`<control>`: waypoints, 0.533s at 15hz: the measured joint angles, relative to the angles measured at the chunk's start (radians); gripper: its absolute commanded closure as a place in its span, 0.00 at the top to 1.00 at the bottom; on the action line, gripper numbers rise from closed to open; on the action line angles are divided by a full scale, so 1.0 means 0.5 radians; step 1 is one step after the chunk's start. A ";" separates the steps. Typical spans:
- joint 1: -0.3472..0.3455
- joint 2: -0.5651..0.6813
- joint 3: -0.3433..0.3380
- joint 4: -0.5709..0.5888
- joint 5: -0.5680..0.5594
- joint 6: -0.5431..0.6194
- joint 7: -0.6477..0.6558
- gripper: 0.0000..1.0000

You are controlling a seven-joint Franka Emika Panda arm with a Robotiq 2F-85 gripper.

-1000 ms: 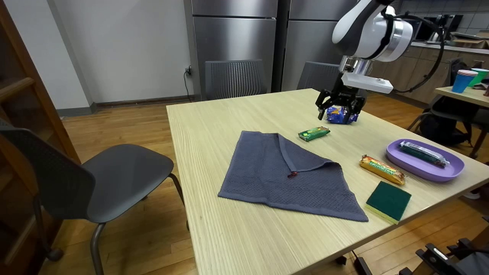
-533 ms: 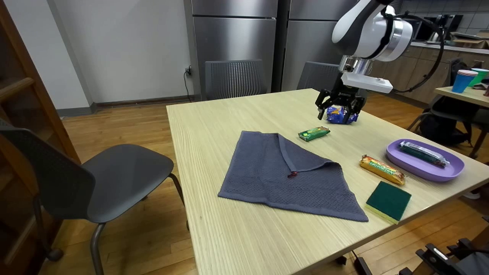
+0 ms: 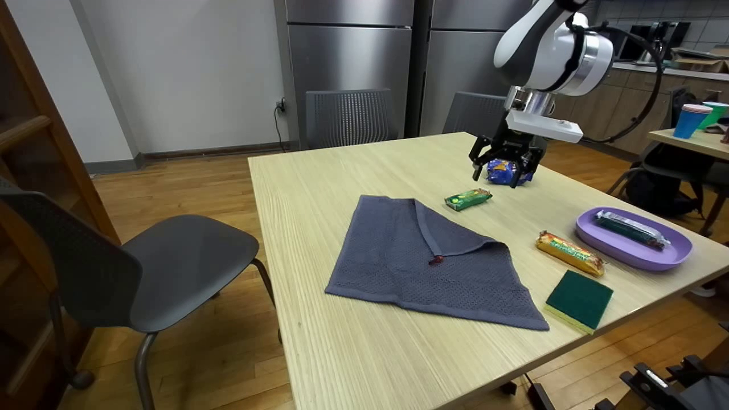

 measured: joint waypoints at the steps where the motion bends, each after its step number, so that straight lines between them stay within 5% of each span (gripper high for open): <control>1: 0.003 0.005 0.000 0.002 0.023 0.010 0.031 1.00; 8: 0.056 0.033 0.000 0.021 0.172 0.117 0.342 1.00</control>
